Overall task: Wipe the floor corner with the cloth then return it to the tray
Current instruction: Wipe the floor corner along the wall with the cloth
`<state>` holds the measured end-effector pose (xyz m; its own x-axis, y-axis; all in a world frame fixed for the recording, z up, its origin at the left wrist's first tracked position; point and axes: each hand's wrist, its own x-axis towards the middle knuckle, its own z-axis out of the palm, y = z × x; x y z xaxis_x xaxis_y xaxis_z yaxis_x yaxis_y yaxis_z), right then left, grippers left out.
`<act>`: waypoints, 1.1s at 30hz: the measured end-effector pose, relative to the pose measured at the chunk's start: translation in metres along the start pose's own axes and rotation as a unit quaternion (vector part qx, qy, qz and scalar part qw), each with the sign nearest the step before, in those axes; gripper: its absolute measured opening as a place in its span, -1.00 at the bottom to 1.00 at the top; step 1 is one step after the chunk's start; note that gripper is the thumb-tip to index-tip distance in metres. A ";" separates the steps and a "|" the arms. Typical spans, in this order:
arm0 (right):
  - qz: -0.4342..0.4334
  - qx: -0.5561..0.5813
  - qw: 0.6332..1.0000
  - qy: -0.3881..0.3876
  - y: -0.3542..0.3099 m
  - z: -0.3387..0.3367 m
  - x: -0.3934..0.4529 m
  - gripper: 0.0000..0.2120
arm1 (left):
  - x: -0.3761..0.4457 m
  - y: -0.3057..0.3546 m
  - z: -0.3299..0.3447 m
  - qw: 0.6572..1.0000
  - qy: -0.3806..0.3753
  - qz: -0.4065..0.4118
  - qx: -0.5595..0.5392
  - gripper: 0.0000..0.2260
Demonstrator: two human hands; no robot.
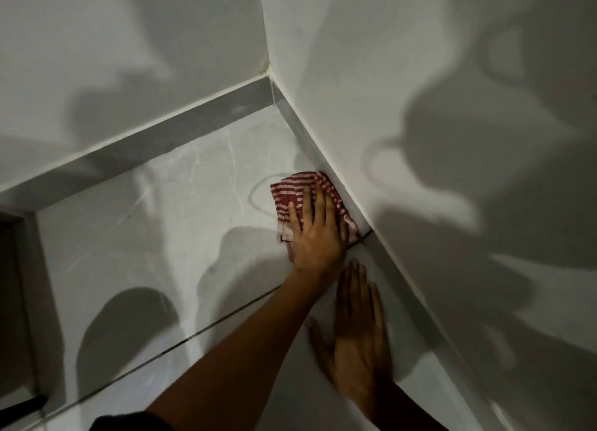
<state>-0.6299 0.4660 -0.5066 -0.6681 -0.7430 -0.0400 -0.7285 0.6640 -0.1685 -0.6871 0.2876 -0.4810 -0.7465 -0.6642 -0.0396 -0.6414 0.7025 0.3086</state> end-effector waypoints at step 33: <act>0.005 0.034 0.999 0.026 0.000 0.000 -0.004 -0.03 | -0.020 -0.086 -0.023 0.940 -0.024 0.338 0.031 -0.49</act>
<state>-0.6274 0.4694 -0.5066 -0.6838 -0.7296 0.0079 -0.7103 0.6632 -0.2358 -0.6129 0.2343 -0.4852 -0.9935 -0.0484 0.1029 -0.0244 0.9747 0.2223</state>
